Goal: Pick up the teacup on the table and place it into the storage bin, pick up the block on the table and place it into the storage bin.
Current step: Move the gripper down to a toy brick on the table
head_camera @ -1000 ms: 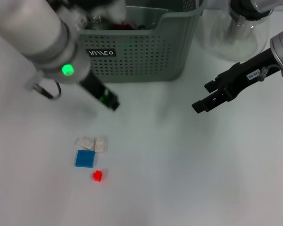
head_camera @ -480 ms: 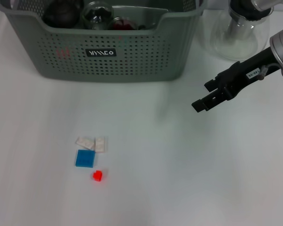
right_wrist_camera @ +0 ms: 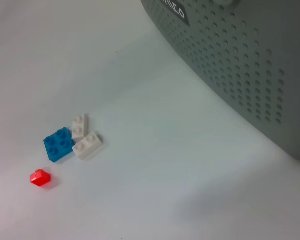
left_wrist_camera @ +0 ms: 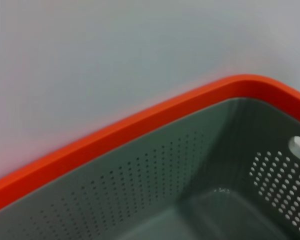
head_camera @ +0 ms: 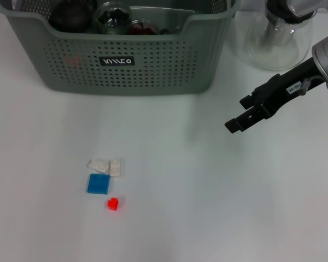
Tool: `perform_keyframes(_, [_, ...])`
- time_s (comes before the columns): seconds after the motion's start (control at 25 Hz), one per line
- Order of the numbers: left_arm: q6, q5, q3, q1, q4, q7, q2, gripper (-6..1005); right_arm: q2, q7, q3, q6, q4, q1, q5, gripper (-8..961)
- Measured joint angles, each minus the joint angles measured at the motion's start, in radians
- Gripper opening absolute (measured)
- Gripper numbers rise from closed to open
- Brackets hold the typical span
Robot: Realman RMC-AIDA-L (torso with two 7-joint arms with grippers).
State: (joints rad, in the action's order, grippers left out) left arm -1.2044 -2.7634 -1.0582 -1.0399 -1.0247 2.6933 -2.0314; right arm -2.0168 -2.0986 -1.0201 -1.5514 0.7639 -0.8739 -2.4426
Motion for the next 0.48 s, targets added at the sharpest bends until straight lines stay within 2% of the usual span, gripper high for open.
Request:
perform_keyframes(0.04, [0.0, 0.003, 0.002, 0.001, -0.004, -0.005, 0.0, 643, 0.0, 0.001, 0.0, 0.0, 0.0, 0.0, 0.0, 928])
perform_keyframes(0.16, [-0.059, 0.041, 0.013, 0.034, -0.096, -0.021, 0.0, 702, 0.001, 0.007, 0.0, 0.0, 0.0, -0.001, -0.001, 928])
perform_keyframes(0.24, [-0.149, 0.115, 0.041, 0.08, -0.227, -0.05, -0.003, 742, 0.001, 0.009, 0.0, 0.001, 0.0, -0.002, 0.0, 927])
perform_keyframes(0.36, [-0.343, 0.335, 0.128, 0.167, -0.453, -0.15, -0.012, 801, 0.001, 0.009, 0.0, 0.001, 0.0, -0.002, -0.001, 927])
perform_keyframes(0.48, [-0.55, 0.588, 0.195, 0.255, -0.613, -0.272, -0.016, 860, 0.001, 0.009, 0.003, 0.0, 0.0, -0.002, -0.001, 927])
